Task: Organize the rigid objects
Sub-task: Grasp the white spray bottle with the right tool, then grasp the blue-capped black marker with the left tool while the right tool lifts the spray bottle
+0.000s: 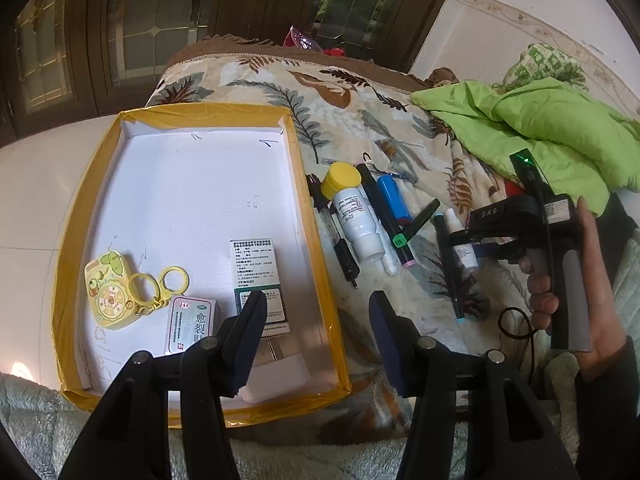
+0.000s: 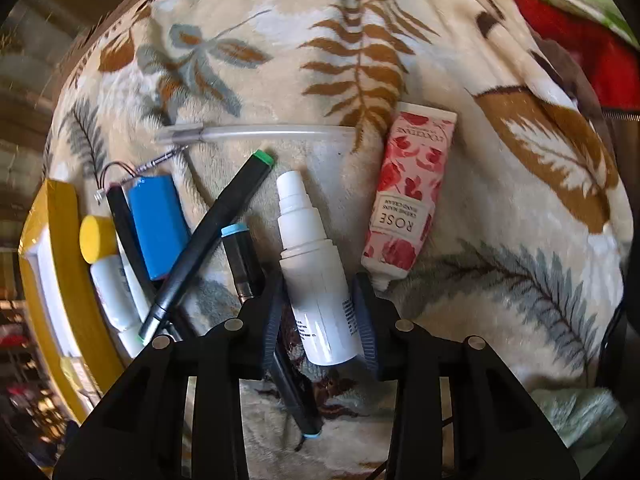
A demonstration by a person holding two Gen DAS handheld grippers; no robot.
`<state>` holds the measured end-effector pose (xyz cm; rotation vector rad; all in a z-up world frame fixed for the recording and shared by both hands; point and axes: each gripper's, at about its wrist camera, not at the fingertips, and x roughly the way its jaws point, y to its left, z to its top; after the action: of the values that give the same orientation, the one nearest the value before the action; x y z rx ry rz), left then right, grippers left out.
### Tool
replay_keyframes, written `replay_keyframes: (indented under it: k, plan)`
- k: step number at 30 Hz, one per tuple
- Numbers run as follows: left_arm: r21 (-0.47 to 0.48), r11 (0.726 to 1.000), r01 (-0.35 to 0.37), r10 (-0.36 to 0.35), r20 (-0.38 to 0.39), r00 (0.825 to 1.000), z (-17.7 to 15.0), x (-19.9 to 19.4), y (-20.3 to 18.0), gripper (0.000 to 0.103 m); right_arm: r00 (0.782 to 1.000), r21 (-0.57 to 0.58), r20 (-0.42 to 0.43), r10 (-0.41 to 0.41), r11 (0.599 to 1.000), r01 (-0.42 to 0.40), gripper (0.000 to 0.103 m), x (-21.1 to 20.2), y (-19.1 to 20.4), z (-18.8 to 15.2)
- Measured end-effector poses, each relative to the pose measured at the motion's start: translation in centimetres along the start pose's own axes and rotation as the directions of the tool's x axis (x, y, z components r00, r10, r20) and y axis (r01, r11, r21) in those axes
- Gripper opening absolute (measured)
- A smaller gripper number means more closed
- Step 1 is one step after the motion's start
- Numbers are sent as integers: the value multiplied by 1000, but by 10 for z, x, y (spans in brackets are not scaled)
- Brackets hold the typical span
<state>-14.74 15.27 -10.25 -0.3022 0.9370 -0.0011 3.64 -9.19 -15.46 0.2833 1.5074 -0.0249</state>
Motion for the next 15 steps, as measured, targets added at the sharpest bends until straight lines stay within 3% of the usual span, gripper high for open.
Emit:
replay_keyframes:
  k: [5,10,13,15]
  plan:
    - [15,1000,-9,9,1,1000,-1,0,-2,53,997,82,-21,75,994,-73,33,-3,-18,0]
    - [38,999,-30,30,5,1000,-3,1,-7,53,996,72,-35,87,994,-85,33,-5,-20,-1]
    - [49,998,-38,38,6,999,-3,2,-9,53,983,105,1,184,977,-183,33,-21,-19,-5]
    - [54,998,-43,43,7,999,-4,2,-9,53,960,133,4,281,951,-279,33,-27,-21,-9]
